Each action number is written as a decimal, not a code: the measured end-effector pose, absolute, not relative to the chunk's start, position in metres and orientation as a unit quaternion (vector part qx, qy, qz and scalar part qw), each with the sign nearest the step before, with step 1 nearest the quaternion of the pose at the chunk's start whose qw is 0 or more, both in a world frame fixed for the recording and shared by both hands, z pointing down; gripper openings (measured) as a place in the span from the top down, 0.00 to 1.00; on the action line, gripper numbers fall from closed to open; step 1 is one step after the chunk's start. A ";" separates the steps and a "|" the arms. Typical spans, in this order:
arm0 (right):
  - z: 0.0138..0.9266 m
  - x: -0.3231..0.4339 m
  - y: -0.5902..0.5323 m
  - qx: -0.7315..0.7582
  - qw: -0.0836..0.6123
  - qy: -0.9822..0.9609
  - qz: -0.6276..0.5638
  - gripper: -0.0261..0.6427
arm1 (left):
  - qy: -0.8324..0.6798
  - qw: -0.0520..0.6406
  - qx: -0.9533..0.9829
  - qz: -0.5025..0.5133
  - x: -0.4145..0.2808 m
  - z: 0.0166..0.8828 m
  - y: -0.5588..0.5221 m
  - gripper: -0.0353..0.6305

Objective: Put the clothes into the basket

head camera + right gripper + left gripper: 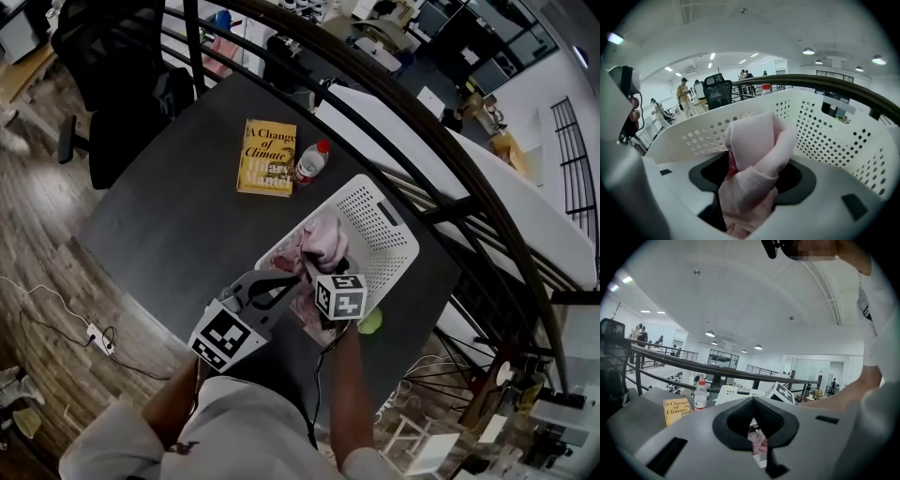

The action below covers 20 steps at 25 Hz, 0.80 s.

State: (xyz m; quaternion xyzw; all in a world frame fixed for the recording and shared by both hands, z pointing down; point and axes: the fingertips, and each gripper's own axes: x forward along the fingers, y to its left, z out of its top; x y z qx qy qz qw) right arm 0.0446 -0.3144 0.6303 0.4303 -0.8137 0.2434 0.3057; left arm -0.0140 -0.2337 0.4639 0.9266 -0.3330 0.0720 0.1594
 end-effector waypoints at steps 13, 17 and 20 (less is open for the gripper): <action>0.582 0.051 -0.305 0.454 0.294 -0.818 0.196 0.50 | -0.331 0.140 0.931 0.060 -0.014 0.448 -0.219 0.94; 0.554 0.054 -0.296 0.465 0.268 -0.827 0.168 0.50 | -0.334 0.130 0.932 0.058 -0.014 0.440 -0.211 0.94; 0.519 0.050 -0.287 0.466 0.221 -0.845 0.138 0.56 | -0.338 0.122 0.932 0.052 -0.016 0.432 -0.206 0.94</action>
